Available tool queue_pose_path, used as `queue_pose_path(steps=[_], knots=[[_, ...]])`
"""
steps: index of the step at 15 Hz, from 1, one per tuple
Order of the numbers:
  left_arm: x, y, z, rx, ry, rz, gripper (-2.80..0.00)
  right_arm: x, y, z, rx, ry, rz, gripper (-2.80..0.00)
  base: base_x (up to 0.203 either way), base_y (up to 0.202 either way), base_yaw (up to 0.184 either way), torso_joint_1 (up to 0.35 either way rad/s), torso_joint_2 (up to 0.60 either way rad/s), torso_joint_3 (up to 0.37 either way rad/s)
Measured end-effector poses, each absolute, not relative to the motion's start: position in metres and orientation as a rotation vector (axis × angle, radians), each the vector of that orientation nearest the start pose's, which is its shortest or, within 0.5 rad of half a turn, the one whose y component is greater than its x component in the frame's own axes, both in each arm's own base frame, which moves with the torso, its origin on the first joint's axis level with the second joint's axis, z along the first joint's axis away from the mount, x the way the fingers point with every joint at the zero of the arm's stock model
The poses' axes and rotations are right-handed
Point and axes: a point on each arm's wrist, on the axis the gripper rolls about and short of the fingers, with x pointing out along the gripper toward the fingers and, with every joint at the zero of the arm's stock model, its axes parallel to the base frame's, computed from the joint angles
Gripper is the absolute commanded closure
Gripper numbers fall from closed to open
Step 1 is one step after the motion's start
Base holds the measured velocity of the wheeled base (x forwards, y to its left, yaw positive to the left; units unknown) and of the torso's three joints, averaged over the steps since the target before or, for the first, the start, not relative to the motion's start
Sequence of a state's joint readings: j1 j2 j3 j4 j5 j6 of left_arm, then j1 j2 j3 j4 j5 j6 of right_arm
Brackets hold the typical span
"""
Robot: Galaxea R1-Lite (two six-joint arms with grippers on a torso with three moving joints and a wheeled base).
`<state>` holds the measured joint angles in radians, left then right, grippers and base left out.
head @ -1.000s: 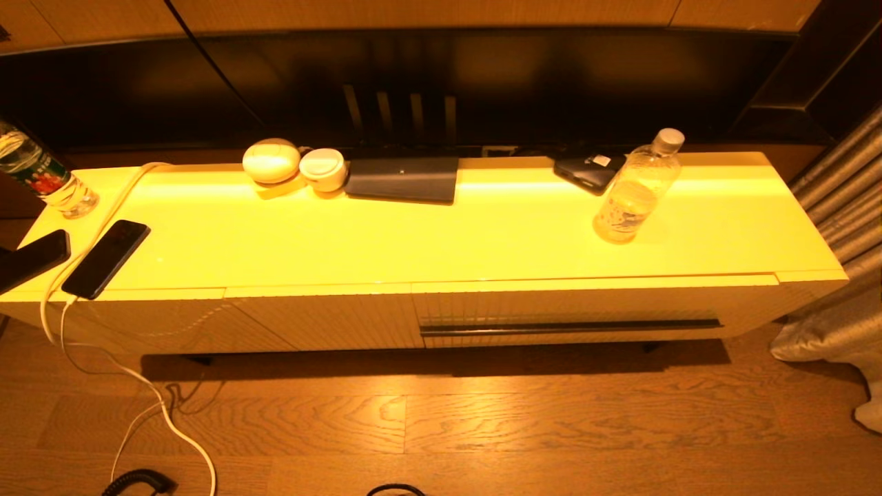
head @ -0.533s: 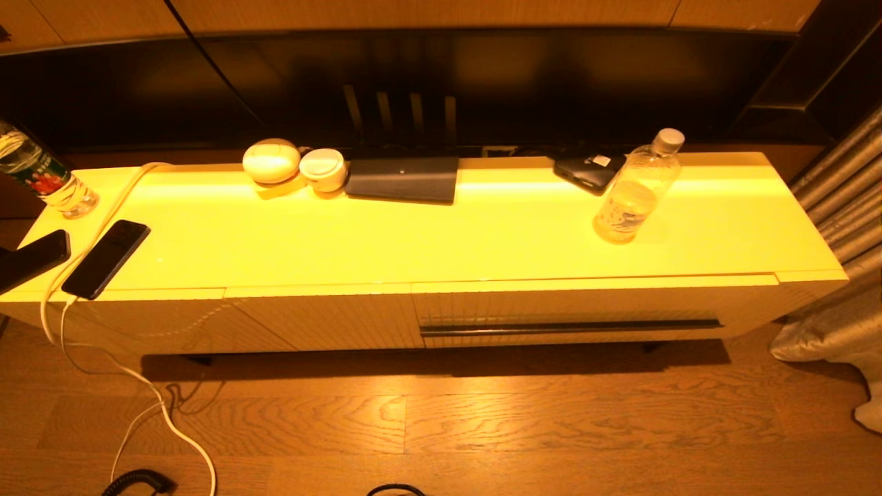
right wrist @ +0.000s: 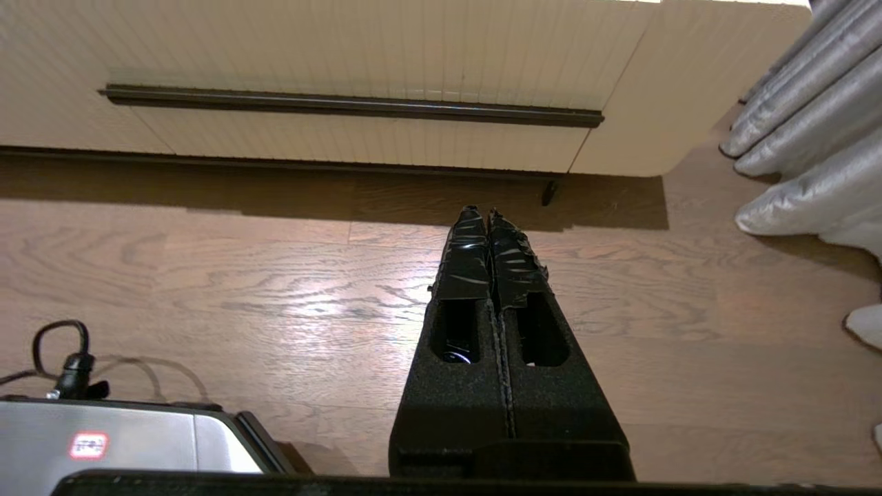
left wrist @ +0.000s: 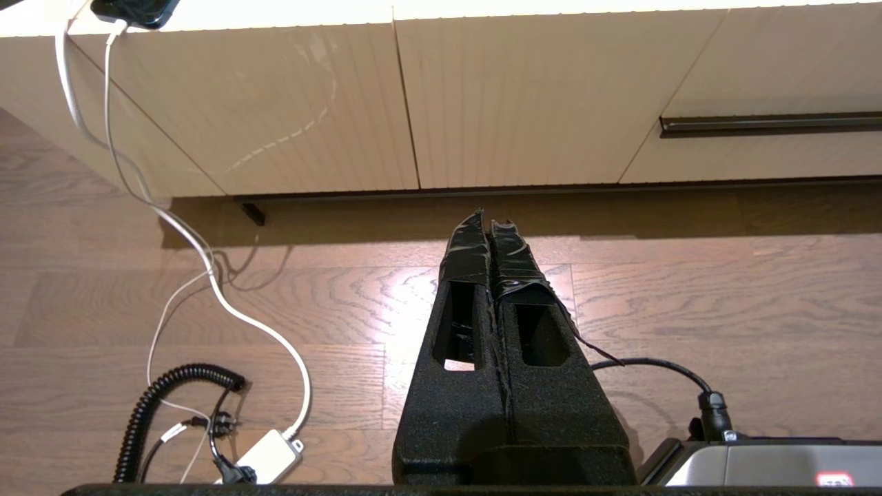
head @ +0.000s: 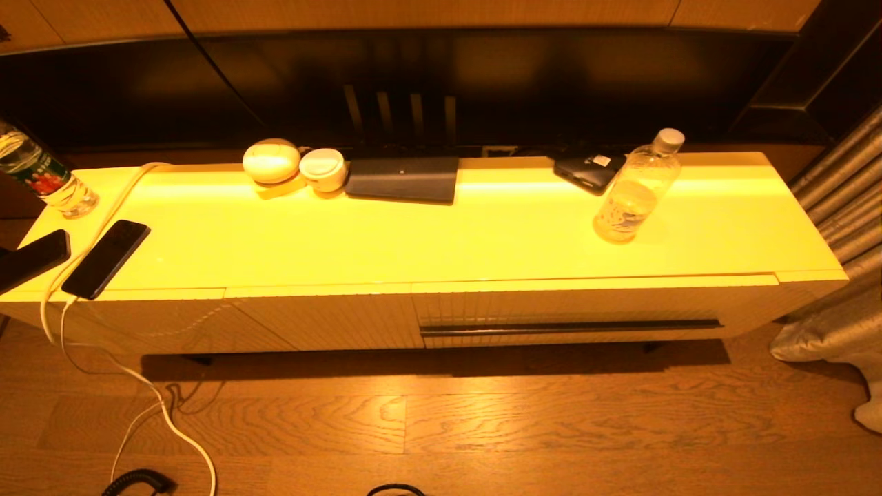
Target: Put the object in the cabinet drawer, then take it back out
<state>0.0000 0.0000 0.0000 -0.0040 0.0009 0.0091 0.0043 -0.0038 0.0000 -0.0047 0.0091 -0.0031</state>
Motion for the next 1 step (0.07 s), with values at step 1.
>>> queue_pose_path(steps=[1], knots=[[-0.0228, 0.0, 0.0759, 0.009, -0.004, 0.001, 0.0, -0.0231, 0.0001, 0.0759, 0.0, -0.009, 0.013, 0.0, 0.0, 0.0, 0.0, 0.0, 0.0, 0.0]])
